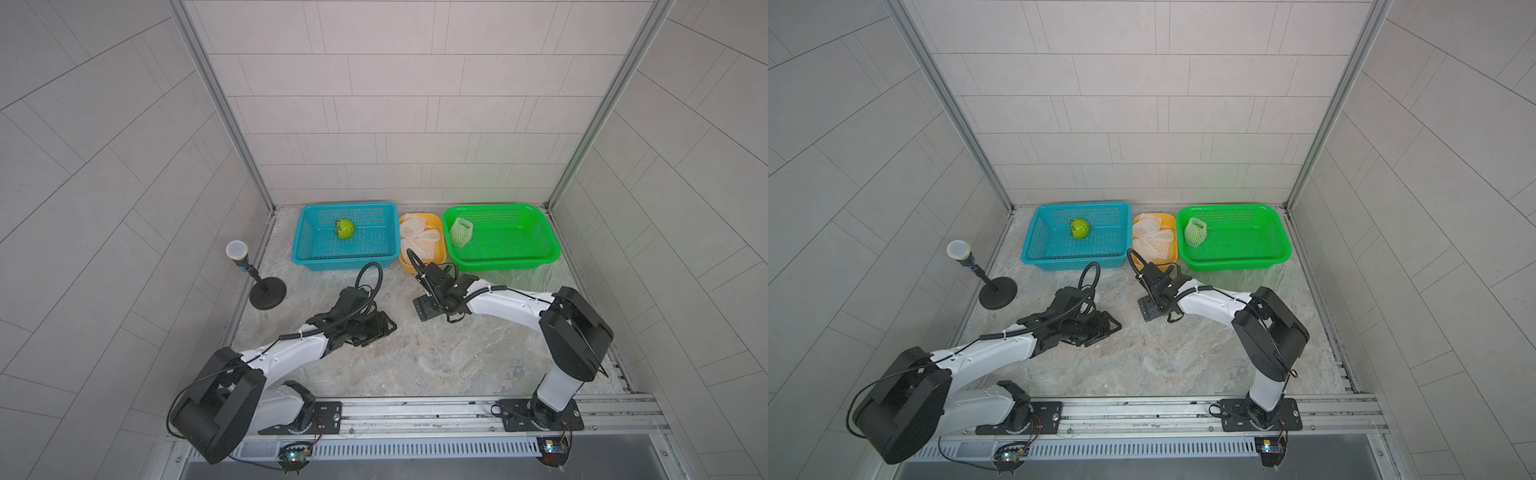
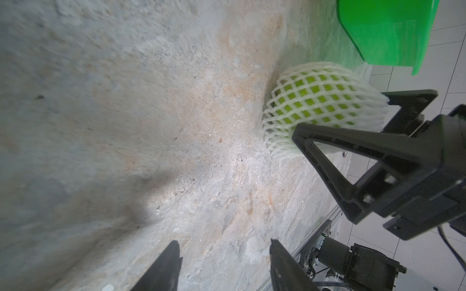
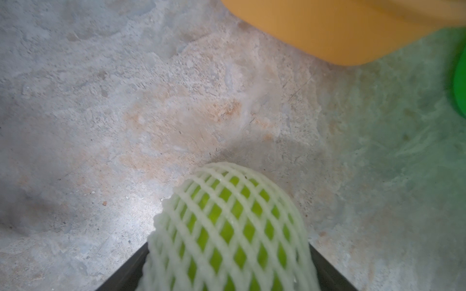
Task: Sleeve custard apples in foam nets
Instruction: Put on the foam net on the custard apple, then pick up the custard apple from the center of the board.
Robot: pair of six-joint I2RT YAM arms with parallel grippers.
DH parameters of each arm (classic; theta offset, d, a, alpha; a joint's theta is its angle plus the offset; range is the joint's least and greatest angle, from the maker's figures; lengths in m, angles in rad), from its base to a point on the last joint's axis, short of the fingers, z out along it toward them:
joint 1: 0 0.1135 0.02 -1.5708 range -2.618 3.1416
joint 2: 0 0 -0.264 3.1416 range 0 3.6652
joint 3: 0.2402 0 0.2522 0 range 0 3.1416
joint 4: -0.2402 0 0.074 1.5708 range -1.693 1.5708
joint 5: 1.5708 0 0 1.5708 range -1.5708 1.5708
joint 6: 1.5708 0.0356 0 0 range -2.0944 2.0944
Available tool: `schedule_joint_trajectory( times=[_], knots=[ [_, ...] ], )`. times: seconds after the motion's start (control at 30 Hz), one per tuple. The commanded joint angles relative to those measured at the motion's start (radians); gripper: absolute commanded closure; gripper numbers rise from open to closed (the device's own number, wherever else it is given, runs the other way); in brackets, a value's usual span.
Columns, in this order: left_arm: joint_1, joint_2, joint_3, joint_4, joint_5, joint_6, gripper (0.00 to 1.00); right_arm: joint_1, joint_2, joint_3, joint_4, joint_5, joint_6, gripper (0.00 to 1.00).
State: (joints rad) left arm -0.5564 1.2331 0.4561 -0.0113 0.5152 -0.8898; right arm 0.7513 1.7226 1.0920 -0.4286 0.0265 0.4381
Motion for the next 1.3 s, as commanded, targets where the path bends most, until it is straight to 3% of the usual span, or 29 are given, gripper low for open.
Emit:
schedule_joint_trajectory(
  times=[0.0, 1.07, 1.27],
  knots=[
    [0.007, -0.008, -0.008, 0.011, 0.000, 0.003, 0.40, -0.003, 0.035, -0.002, -0.014, -0.014, -0.002, 0.17],
    [0.009, 0.010, 0.006, -0.003, 0.002, 0.015, 0.40, -0.004, 0.149, -0.009, 0.011, -0.011, -0.033, 0.17],
    [0.013, -0.019, 0.000, -0.014, -0.007, 0.012, 0.40, -0.013, 0.109, -0.043, 0.074, -0.077, -0.042, 0.19]
  ],
)
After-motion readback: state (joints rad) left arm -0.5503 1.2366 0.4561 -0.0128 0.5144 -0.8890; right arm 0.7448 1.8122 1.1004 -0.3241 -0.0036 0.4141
